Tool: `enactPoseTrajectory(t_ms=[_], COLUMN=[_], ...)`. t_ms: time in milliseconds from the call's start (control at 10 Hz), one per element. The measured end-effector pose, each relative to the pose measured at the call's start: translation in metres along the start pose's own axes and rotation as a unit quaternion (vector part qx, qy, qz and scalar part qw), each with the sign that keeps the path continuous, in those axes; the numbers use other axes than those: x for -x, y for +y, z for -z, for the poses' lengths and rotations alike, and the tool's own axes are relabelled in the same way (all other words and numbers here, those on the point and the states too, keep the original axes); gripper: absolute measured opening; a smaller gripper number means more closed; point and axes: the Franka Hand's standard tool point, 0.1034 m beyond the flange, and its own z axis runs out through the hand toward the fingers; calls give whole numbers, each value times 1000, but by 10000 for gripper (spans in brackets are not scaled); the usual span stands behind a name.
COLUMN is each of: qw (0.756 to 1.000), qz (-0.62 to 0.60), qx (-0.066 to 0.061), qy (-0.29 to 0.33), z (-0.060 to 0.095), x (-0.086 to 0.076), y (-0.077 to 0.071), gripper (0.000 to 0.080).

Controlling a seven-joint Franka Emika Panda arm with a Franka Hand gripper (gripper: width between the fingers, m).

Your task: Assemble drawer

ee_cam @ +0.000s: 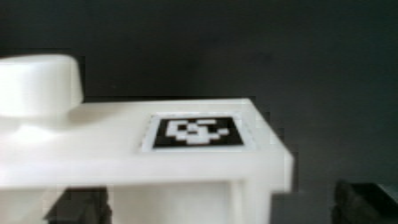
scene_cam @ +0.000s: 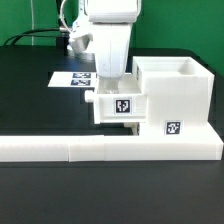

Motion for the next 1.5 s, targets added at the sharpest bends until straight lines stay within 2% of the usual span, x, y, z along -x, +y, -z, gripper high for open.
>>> enactPoseTrajectory(t_ms=[200, 400, 500, 800, 1000, 1200, 1500], qw=[1000, 999, 999, 999, 997, 994, 993], qz=[19, 33, 28, 36, 42, 58, 46], qx=[-7, -20, -19, -21, -25, -33, -43], qy=[-8, -11, -10, -1, 53, 90, 96], z=[16, 21, 20, 19, 9, 3, -6], x=[17, 49, 56, 61, 73, 74, 54], y=[0, -4, -4, -5, -5, 1, 0], gripper=[648, 649, 649, 649, 649, 649, 649])
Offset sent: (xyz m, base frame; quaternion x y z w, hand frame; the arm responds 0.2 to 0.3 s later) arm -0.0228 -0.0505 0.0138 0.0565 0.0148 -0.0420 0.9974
